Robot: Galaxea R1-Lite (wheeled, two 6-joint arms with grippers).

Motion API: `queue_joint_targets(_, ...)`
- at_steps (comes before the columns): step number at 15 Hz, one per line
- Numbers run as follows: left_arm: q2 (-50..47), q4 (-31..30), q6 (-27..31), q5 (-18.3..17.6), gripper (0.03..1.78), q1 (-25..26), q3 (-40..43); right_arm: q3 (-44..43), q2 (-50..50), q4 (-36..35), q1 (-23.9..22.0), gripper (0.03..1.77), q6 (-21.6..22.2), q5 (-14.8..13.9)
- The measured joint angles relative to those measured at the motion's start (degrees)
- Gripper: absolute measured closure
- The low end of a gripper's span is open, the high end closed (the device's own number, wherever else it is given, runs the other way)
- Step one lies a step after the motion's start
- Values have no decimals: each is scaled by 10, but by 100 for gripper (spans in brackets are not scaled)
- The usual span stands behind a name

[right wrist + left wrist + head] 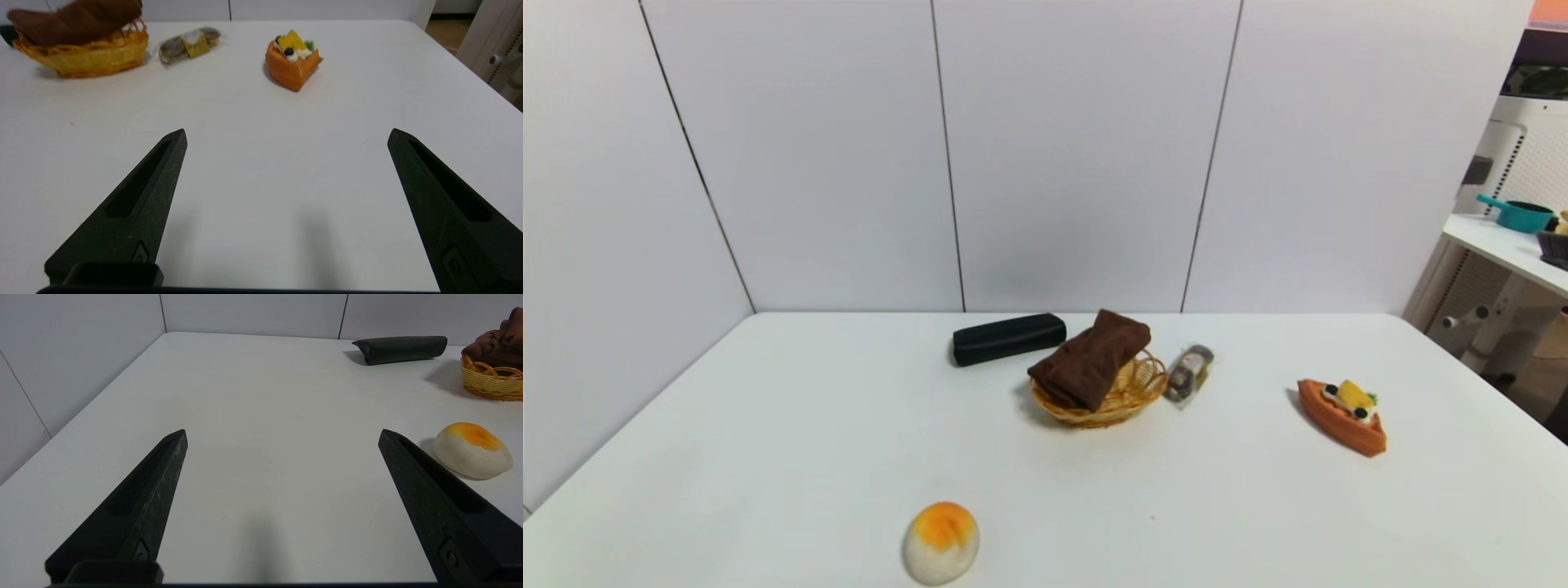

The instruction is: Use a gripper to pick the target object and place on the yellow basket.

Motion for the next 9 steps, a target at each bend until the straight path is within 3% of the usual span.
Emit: queue_joint_targets(9, 0, 0, 0, -1, 12, 0, 0, 4, -16, 0, 0, 11, 5, -1)
